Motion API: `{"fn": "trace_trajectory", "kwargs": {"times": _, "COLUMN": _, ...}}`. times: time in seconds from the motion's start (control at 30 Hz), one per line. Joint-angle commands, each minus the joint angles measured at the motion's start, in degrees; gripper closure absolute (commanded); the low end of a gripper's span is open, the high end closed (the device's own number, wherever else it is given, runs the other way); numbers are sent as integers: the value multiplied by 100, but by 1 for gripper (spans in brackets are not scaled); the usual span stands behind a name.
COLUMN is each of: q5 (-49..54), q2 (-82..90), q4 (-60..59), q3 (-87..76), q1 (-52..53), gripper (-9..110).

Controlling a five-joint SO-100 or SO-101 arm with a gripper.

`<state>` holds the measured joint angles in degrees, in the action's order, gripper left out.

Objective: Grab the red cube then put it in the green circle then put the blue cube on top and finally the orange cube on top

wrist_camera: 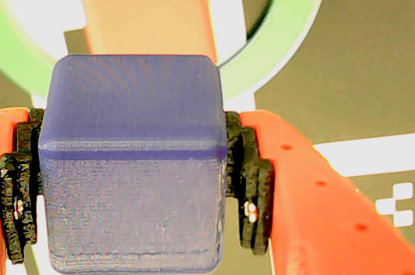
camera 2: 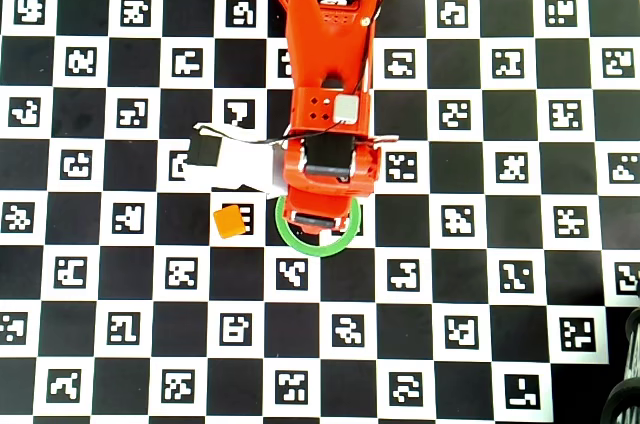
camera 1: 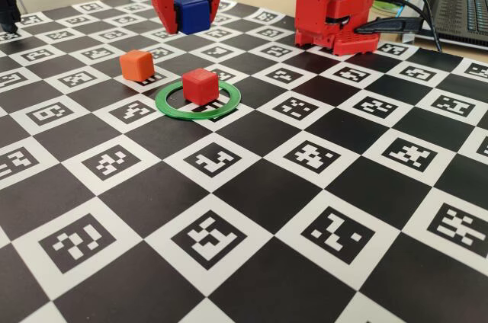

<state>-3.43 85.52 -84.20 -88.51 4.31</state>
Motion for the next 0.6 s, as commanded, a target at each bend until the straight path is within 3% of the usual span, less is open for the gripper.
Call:
{"fn": "trace_trajectory", "kwargs": {"times": 0.0, "q5": -18, "q2": 606, "q4": 308, "q3": -114, "q1": -97, "gripper": 87}}
{"fn": "trace_trajectory", "kwargs": {"times": 0.57, "q5": 642, "q2": 659, "q4": 1494, "q3": -1230, "q1": -35, "gripper": 87}}
